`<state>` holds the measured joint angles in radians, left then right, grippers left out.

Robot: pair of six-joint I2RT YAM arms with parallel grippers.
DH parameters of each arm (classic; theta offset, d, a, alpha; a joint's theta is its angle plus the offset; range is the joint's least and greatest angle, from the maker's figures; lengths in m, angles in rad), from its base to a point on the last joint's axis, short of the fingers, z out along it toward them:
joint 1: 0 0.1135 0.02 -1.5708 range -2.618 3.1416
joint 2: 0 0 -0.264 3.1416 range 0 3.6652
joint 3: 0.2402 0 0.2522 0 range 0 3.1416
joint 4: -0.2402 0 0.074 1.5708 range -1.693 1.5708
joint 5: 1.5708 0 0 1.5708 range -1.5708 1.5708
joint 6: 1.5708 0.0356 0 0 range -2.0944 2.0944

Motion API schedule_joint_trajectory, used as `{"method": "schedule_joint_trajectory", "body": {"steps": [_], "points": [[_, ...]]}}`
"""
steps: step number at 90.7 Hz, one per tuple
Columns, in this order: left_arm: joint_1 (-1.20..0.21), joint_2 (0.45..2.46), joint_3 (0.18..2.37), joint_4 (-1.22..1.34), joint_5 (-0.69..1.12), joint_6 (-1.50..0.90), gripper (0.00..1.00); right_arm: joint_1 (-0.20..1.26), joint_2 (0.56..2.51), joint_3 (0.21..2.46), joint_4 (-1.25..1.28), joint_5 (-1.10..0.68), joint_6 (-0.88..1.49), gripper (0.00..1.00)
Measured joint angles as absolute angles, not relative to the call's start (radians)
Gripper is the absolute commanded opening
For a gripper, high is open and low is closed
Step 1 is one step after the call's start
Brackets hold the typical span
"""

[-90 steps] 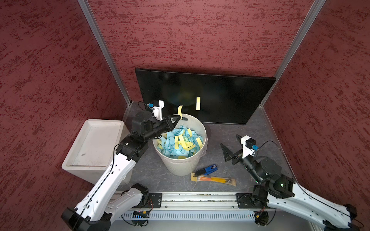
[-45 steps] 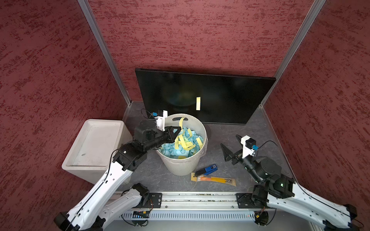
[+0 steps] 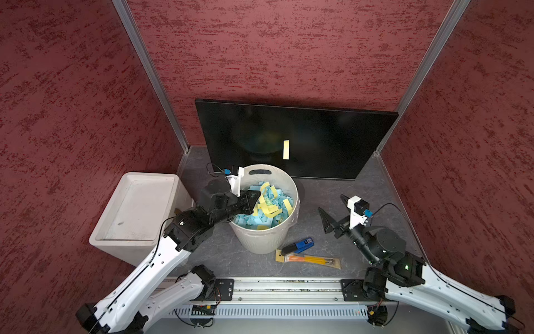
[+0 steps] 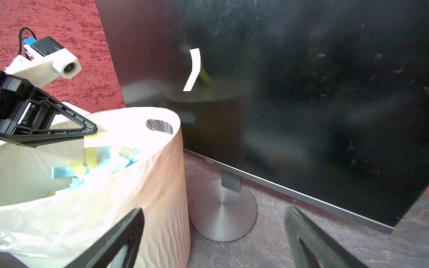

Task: Remove the sticky note from the monitor
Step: Place the sticky note in the trash bin.

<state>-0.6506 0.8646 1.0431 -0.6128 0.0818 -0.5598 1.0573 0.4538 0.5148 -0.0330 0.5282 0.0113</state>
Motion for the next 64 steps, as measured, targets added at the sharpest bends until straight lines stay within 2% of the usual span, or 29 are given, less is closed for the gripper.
{"method": "schedule_joint_trajectory", "body": {"steps": [43,64], "points": [[-0.656,0.881,1.045,-0.613,0.072,-0.545,0.4,1.057,0.457,0.514,-0.033,0.528,0.011,0.98],[-0.657,0.92,1.089,-0.609,0.087,-0.54,0.47,1.057,0.458,0.514,-0.032,0.528,0.011,0.98]]}}
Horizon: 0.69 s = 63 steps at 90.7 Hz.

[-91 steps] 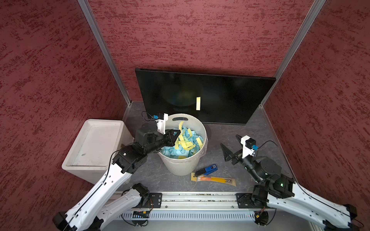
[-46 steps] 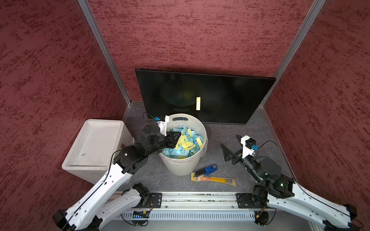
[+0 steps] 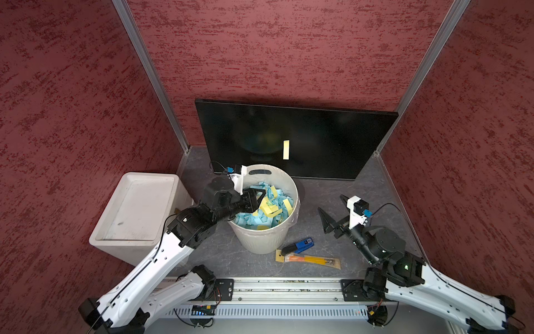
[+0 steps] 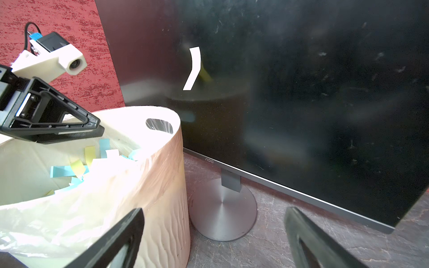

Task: Remove the sticky note from the monitor
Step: Place the sticky note in the trash bin.

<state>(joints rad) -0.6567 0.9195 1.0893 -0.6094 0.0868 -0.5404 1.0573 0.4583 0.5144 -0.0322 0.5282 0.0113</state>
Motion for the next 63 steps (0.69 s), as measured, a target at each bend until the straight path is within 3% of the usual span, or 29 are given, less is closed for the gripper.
{"method": "schedule_joint_trajectory", "body": {"steps": [63], "points": [[-0.597,1.154,1.274,-0.495,0.253,-0.525,0.72,1.057,0.464,0.513,-0.032,0.528,0.011,0.98]]}}
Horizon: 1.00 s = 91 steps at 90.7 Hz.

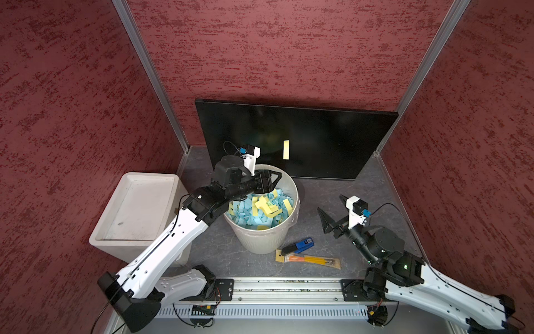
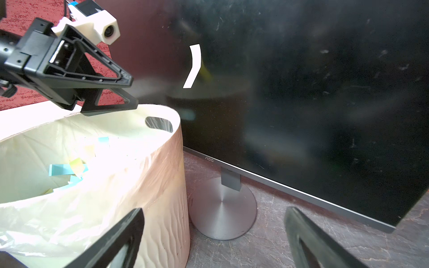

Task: Remove the sticky note from the monitor
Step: Place the sticky note in the trash bin, then tear off the sticky note from the monitor.

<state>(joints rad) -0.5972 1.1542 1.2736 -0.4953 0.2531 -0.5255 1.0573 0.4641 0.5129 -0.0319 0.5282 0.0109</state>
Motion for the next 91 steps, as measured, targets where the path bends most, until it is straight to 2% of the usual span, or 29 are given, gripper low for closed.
{"method": "schedule_joint_trajectory", "body": {"steps": [49,91], "points": [[-0.55,1.298,1.345,-0.382,0.375,-0.572,0.73,1.057,0.464,0.513,-0.032,0.529,0.011,0.98],[-0.558,1.355,1.347,-0.296,0.353,-0.591,0.65,1.057,0.464,0.513,-0.033,0.529,0.011,0.98]]}}
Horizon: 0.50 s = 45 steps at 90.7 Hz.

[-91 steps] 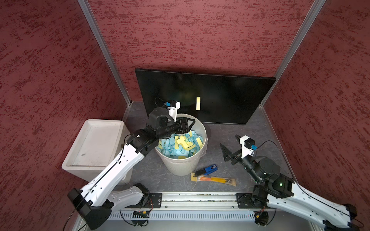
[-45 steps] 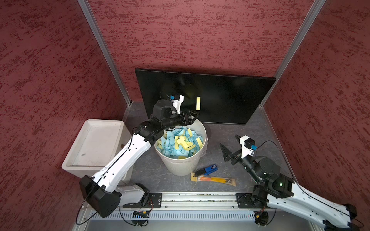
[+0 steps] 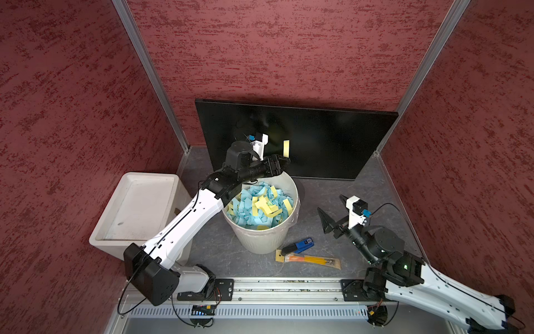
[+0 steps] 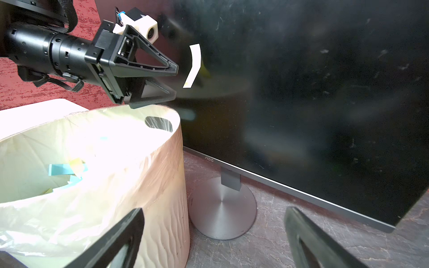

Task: Remove the sticky note from the monitor
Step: Tear off the sticky note from the monitor.

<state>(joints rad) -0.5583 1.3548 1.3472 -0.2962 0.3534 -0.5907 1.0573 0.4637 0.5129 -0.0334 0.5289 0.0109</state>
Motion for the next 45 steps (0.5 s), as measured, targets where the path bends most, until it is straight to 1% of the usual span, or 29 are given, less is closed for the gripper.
{"method": "schedule_joint_trajectory", "body": {"steps": [18,45], "points": [[-0.574,1.393,1.349,-0.278,0.334,-0.593,0.59,1.057,0.462,0.513,-0.034,0.529,0.011,0.98],[-0.588,1.396,1.349,-0.263,0.297,-0.595,0.47,1.057,0.462,0.513,-0.034,0.53,0.011,0.98]]}}
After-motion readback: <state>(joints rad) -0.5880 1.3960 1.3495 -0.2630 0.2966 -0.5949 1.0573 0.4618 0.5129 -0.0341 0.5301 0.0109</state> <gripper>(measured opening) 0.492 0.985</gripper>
